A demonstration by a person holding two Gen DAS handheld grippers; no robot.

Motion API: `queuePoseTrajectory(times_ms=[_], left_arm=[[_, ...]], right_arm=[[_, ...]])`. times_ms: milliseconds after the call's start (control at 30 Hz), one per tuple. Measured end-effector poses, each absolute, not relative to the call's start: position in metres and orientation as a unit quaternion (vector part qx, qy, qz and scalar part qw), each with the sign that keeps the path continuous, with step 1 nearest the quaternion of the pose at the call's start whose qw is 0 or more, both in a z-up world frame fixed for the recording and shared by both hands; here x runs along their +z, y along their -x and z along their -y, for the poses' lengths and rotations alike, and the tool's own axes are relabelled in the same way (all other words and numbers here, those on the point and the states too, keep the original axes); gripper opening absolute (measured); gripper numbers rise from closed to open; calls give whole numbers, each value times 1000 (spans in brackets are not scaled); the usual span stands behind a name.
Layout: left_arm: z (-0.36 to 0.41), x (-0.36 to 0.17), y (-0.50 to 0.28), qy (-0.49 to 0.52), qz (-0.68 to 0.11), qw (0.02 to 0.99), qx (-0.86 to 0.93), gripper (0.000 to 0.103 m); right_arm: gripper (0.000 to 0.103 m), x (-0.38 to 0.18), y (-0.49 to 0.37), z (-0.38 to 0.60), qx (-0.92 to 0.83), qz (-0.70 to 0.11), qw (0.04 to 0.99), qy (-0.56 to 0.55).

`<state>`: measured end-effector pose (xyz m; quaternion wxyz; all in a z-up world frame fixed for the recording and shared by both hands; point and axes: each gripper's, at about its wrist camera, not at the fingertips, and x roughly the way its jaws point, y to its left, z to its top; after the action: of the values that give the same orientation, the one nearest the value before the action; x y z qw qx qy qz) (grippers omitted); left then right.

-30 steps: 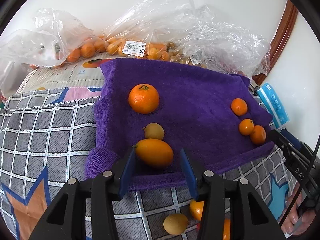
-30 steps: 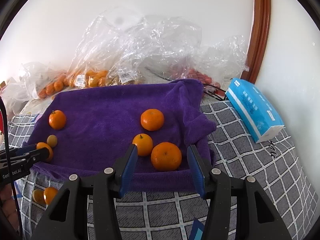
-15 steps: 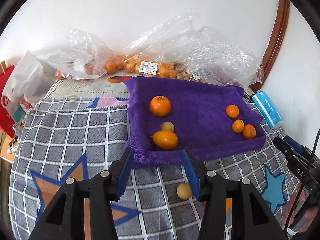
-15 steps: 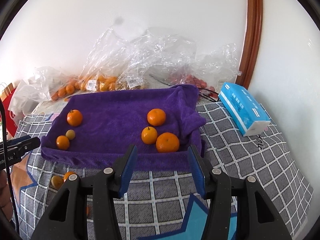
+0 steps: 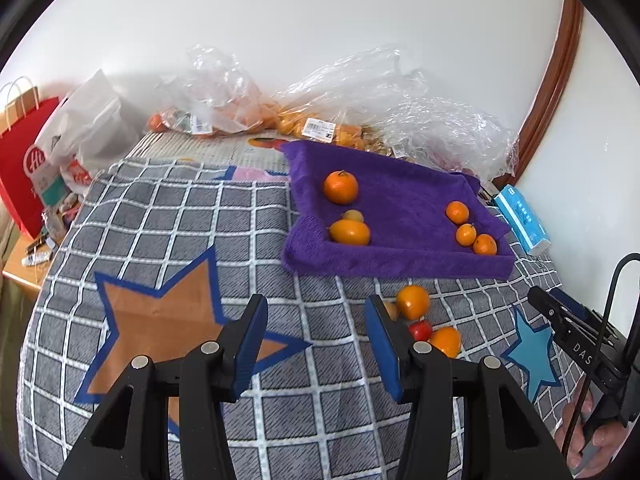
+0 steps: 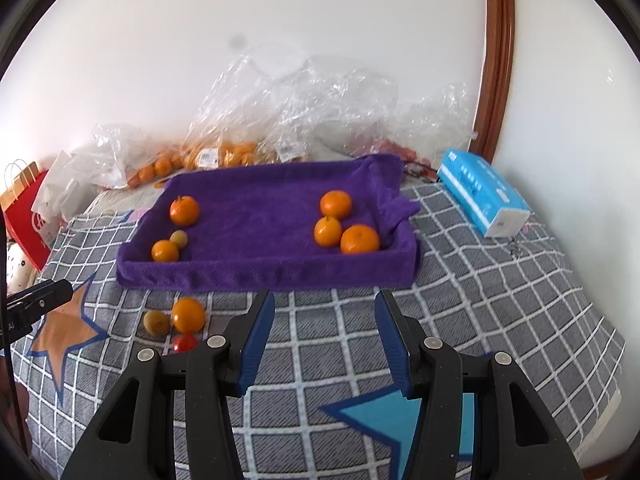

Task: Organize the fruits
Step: 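Withdraw both grippers from the towel toward the remaining loose fruit, then grasp another orange on the bed with the right gripper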

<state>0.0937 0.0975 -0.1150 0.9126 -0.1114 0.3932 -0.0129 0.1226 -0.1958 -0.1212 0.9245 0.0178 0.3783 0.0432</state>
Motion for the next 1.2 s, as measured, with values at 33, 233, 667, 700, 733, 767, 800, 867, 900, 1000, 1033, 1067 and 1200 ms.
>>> queuePoseTrajectory(times_ms=[33, 233, 667, 700, 733, 767, 800, 867, 900, 1000, 1033, 1067, 1200], left_arm=[[-102, -117, -91, 115, -393, 912, -13, 47], [-130, -135, -82, 127, -410, 903, -1, 47], [-163, -169, -81, 152, -436, 887, 14, 47], [-163, -171, -81, 152, -435, 888, 14, 47], [-163, -172, -80, 151, -432, 889, 14, 47], [-163, -172, -79, 150, -430, 890, 14, 47], [-162, -172, -79, 149, -428, 891, 13, 47], [-162, -173, -78, 149, -426, 892, 12, 47], [-162, -174, -78, 150, -426, 892, 13, 47], [-160, -175, -77, 144, -422, 895, 13, 48], [-160, -175, -77, 141, -421, 896, 12, 48], [-159, -175, -76, 138, -419, 897, 10, 48], [-159, -177, -73, 134, -409, 902, 9, 48]], right_arm=[[52, -123, -120, 192, 48, -383, 922, -20], [51, -139, -114, 170, 71, -398, 914, -31], [46, -174, -120, 121, 122, -437, 891, -23], [46, -177, -120, 120, 123, -441, 889, -23], [44, -179, -121, 120, 123, -443, 888, -24], [43, -181, -120, 120, 123, -444, 887, -24], [43, -182, -120, 121, 125, -446, 886, -25], [41, -184, -119, 122, 128, -448, 884, -23], [41, -186, -119, 122, 129, -449, 884, -21], [41, -194, -121, 119, 128, -465, 876, -10], [38, -193, -120, 119, 125, -458, 880, -7], [32, -192, -119, 119, 123, -452, 883, -6], [32, -187, -114, 128, 112, -440, 891, -6]])
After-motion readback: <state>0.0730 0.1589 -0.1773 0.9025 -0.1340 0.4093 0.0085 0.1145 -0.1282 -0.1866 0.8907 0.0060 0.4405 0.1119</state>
